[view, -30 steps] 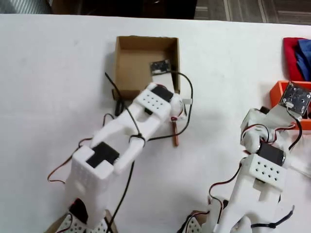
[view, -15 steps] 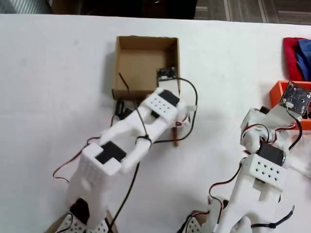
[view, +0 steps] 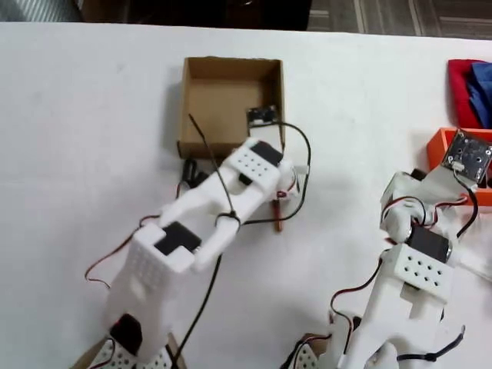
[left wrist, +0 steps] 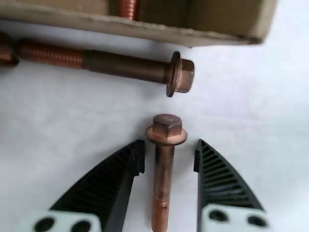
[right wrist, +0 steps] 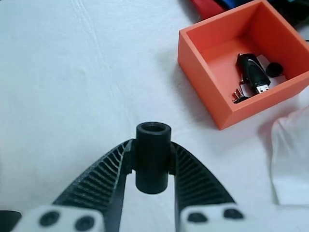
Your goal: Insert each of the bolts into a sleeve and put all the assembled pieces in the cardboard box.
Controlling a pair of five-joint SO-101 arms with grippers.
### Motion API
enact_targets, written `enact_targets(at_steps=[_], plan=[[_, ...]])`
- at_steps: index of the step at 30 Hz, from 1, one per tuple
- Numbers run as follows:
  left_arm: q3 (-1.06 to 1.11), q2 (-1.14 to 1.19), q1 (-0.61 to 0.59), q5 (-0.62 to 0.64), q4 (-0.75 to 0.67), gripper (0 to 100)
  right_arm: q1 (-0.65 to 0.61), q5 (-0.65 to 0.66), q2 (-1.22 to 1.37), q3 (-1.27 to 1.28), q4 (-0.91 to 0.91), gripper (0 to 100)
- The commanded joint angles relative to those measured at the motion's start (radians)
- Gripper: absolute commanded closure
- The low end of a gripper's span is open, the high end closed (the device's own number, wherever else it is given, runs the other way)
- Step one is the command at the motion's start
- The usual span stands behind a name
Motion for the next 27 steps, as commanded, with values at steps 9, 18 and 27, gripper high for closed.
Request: enact_targets(at_steps=[9,18,27], plan=[[-0.035,-0.002,-0.018,0.0,-0.008,96,0.002,0.0,-0.041,-0.008,-0.002,97.5],[-0.042,-0.032,-0.02,0.0,0.005,96,0.002,0.0,-0.041,-0.008,-0.002,97.5],[-0.042,-0.33,-0.012,-0.077,0.235,96,0.004,0.0,-0.047,-0.008,-0.002,97.5]])
